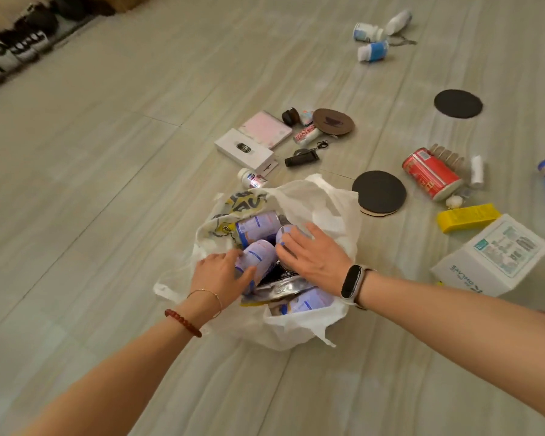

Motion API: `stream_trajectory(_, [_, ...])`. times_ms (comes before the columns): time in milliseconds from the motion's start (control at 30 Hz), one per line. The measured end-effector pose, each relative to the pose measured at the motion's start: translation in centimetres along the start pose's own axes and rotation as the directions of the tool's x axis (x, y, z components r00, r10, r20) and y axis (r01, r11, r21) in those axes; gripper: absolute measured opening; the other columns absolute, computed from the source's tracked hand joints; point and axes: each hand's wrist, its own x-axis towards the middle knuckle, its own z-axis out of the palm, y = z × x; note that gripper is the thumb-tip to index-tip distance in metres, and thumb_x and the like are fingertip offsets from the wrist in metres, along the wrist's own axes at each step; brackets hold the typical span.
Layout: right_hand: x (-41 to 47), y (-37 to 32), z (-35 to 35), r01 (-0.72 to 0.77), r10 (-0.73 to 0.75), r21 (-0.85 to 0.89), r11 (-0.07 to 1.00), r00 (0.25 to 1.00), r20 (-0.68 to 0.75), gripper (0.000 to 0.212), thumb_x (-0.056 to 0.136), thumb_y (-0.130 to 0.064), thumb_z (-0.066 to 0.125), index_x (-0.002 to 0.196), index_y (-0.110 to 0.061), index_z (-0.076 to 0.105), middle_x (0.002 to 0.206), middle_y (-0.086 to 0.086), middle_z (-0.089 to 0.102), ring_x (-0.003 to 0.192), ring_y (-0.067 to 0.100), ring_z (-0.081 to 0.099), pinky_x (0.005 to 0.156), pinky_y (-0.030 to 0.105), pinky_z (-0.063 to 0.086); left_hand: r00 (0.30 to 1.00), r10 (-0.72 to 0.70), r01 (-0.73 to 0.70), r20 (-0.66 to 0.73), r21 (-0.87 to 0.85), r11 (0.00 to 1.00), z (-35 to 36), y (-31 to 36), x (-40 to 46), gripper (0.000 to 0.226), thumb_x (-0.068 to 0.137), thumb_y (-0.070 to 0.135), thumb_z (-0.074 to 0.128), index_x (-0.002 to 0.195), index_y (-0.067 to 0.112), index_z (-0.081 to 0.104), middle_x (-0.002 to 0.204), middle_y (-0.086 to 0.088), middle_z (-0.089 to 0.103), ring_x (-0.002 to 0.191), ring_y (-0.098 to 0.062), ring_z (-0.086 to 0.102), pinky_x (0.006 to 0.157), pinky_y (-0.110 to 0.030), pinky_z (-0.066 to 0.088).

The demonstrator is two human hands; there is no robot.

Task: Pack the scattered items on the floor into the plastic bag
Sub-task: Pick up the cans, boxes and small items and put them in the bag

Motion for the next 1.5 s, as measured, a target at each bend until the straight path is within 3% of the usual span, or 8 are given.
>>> stream_trajectory(200, [-1.5, 1.9, 0.4, 0.022, 0.031, -0.187, 0.982, 0.961, 0.276, 0.048, 0.075, -0.043, 0.06, 0.116, -0.018, 0.063, 0.123, 0.005, 0.063, 0.125, 0.026, 0.05, 0.105, 0.055, 0.031, 0.935, -0.351, 0.344, -0.041, -0.12, 0.931, 0.1, -1.1, 0.0, 0.079, 0.082, 0.058, 0.048, 0.143, 0.022, 0.014, 0.154, -0.013, 0.012, 0.14, -0.034, 0.015, 0.11, -0.05, 0.019])
stream_trajectory(367, [-1.9, 3.8, 0.0, -0.084, 0.125, -0.119, 0.989, 0.91, 0.395, 0.049, 0.097, -0.022, 0.036, 0.143, -0.012, 0.024, 0.156, 0.013, 0.004, 0.141, 0.039, 0.01, 0.105, 0.046, 0.033, 0.857, -0.495, 0.492, 0.146, -0.521, 0.698, -0.7, -1.2, 1.1, 0.059, 0.085, 0.038, 0.058, 0.129, 0.001, 0.042, 0.13, -0.022, 0.052, 0.116, -0.038, 0.05, 0.094, -0.04, 0.041])
stream_trajectory(500, [-2.9, 5.0, -1.5, -0.105, 0.048, 0.184, 0.977, 0.956, 0.29, 0.047, 0.076, -0.018, 0.057, 0.122, -0.01, 0.052, 0.13, 0.021, 0.052, 0.12, 0.037, 0.05, 0.092, 0.046, 0.048, 0.843, -0.518, 0.357, -0.145, -0.569, 0.741, -3.0, -0.3, 0.9, 0.032, 0.09, 0.023, 0.05, 0.116, 0.006, 0.055, 0.119, -0.019, 0.06, 0.11, -0.037, 0.053, 0.088, -0.039, 0.042])
stream_trajectory(800, [-7.3, 5.9, -4.5, 0.224, -0.074, 0.333, 0.916, 0.91, -0.409, 0.036, 0.082, -0.009, 0.035, 0.114, -0.013, 0.052, 0.119, 0.01, 0.058, 0.113, 0.025, 0.052, 0.1, 0.038, 0.04, 0.838, 0.053, -0.208, -0.542, -0.23, 0.951, -5.6, 6.6, -0.4, 0.035, 0.082, 0.033, 0.051, 0.114, 0.017, 0.051, 0.123, -0.015, 0.049, 0.114, -0.029, 0.04, 0.092, -0.044, 0.037])
stream_trajectory(1033, [-18.3, 11.0, -1.2, -0.503, 0.669, 0.616, 0.606, 0.741, -0.054, 0.03, 0.082, -0.016, 0.039, 0.11, -0.009, 0.049, 0.107, 0.02, 0.06, 0.102, 0.022, 0.046, 0.087, 0.032, 0.038, 0.631, 0.64, -0.722, -0.438, -0.031, 0.691, -4.3, 19.5, -1.6, 0.037, 0.082, 0.034, 0.041, 0.117, 0.021, 0.043, 0.123, -0.009, 0.056, 0.115, -0.023, 0.041, 0.092, -0.04, 0.039])
stream_trajectory(1167, [-26.3, 11.3, 0.1, -0.791, 0.821, 0.564, 0.237, 0.474, 0.318, 0.041, 0.08, -0.036, 0.03, 0.092, -0.005, 0.054, 0.093, 0.015, 0.058, 0.087, 0.03, 0.055, 0.071, 0.03, 0.039, 0.698, 0.712, -0.713, -0.071, -0.164, 0.682, -0.8, 27.4, -1.6, 0.053, 0.087, 0.043, 0.041, 0.134, 0.021, 0.03, 0.143, -0.006, 0.035, 0.13, -0.027, 0.034, 0.104, -0.041, 0.033])
stream_trajectory(1333, [-32.4, 8.4, 1.9, -0.71, 0.39, 0.314, 0.631, 0.639, 0.663, 0.076, 0.071, -0.068, 0.035, 0.131, -0.021, 0.042, 0.131, 0.001, 0.049, 0.122, 0.022, 0.047, 0.108, 0.037, 0.032, 0.783, 0.596, -0.54, 0.18, -0.278, 0.794, 4.7, 34.7, 0.0, 0.089, 0.076, 0.06, 0.054, 0.142, 0.019, 0.013, 0.151, -0.007, 0.015, 0.135, -0.03, 0.023, 0.107, -0.046, 0.028])
stream_trajectory(1500, [-32.2, 8.0, 4.0, -0.625, 0.442, 0.2, 0.755, 0.709, 0.549, 0.08, 0.045, -0.049, 0.074, 0.116, -0.02, 0.052, 0.104, -0.001, 0.067, 0.091, 0.018, 0.064, 0.087, 0.032, 0.043, 0.829, 0.533, -0.53, 0.17, -0.065, 0.846, 6.8, 37.1, 0.5, 0.095, 0.067, 0.058, 0.064, 0.14, 0.025, 0.013, 0.147, -0.012, 0.015, 0.121, -0.035, 0.032, 0.095, -0.044, 0.039])
